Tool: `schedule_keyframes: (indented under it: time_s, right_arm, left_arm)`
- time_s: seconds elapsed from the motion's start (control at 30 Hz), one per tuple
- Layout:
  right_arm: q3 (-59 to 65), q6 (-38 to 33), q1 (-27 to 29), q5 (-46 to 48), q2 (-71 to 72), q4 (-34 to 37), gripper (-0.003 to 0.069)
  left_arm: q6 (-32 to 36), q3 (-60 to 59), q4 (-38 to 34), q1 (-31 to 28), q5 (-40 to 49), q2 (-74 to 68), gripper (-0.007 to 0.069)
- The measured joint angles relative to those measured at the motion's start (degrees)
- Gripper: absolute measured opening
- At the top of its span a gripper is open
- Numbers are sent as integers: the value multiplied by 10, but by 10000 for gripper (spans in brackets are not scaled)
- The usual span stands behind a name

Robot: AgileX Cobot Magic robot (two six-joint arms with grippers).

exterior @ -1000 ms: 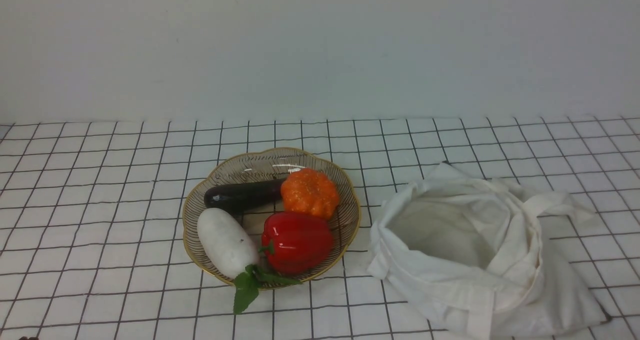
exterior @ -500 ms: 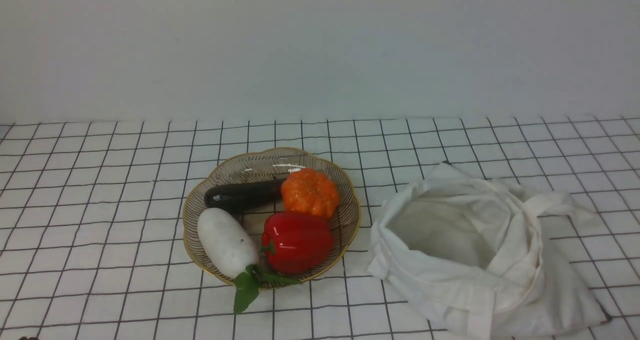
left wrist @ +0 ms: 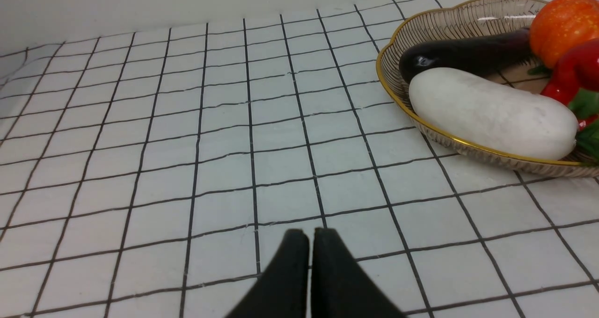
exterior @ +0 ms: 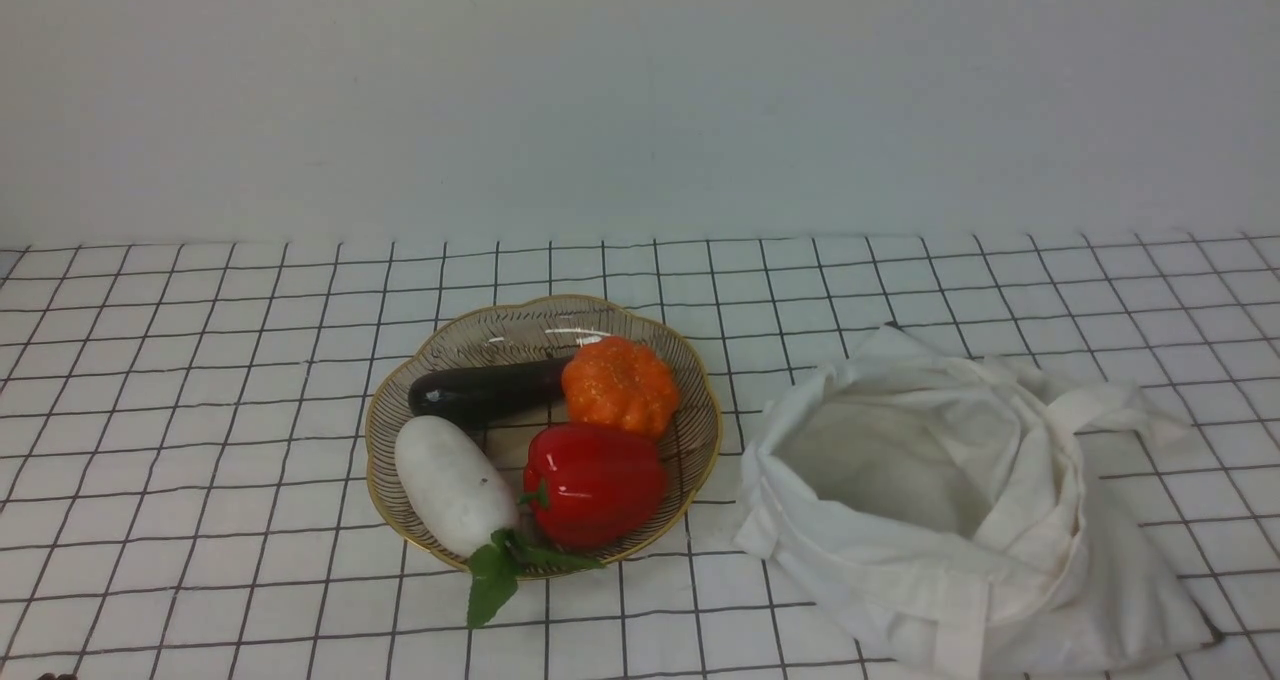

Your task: Take vegetables from bag on white checkered tablecloth place on plate.

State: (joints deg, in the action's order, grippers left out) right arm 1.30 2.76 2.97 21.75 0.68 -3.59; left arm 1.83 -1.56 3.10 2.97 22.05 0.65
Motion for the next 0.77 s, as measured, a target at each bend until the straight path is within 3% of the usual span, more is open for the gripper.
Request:
schedule_keyframes:
  time_s: [0.77]
  right_arm:
    - [0, 8, 0, 0, 0, 0, -11]
  left_arm:
    - [0, 0, 0, 0, 0, 0, -8]
